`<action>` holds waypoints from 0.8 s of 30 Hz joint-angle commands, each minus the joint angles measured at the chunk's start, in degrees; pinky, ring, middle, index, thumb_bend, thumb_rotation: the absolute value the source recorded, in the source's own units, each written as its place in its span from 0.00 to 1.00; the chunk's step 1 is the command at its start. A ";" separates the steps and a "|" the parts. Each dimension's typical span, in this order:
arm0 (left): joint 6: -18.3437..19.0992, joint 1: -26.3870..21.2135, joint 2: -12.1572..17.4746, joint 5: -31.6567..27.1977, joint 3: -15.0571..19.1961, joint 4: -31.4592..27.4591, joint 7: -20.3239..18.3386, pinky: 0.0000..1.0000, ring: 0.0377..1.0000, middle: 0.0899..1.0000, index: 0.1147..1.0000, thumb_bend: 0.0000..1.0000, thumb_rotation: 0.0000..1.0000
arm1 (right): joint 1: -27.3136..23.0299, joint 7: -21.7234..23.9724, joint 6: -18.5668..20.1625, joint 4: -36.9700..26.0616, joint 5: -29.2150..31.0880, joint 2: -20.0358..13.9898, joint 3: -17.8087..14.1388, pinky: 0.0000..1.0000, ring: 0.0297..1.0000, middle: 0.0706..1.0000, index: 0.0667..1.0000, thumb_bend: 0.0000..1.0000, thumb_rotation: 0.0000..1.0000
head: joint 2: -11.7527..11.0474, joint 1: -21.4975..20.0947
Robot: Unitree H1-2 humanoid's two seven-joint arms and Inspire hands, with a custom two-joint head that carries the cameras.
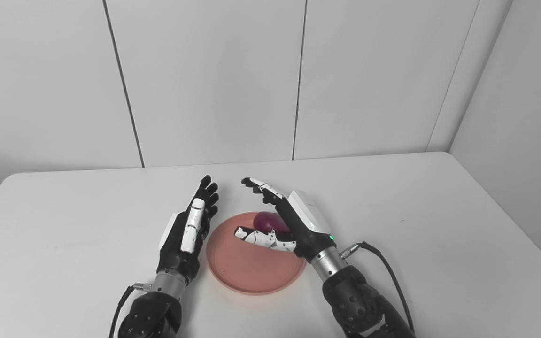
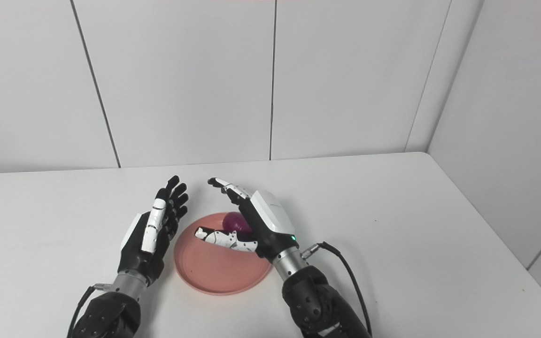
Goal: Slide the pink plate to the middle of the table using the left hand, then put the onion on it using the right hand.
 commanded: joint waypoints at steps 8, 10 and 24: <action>-2.06 -2.94 0.72 0.38 0.87 0.41 0.32 1.00 0.99 0.98 0.97 0.62 1.00 | -0.53 0.00 3.31 -6.30 0.13 0.14 -4.66 0.83 0.88 0.90 0.89 0.63 0.96 | -0.14 0.20; -1.89 -2.97 0.70 0.51 1.10 0.73 0.65 1.00 0.99 0.98 0.96 0.62 1.00 | -0.32 -0.40 4.87 -6.89 -0.74 0.15 -5.96 0.77 0.85 0.89 0.89 0.65 0.99 | -0.21 0.30; -3.72 -2.91 1.53 1.23 1.76 3.34 1.05 1.00 0.98 0.97 0.96 0.61 1.00 | 1.70 1.10 5.82 -4.41 8.02 -1.19 -13.75 0.87 0.92 0.92 0.92 0.61 1.00 | -0.03 0.15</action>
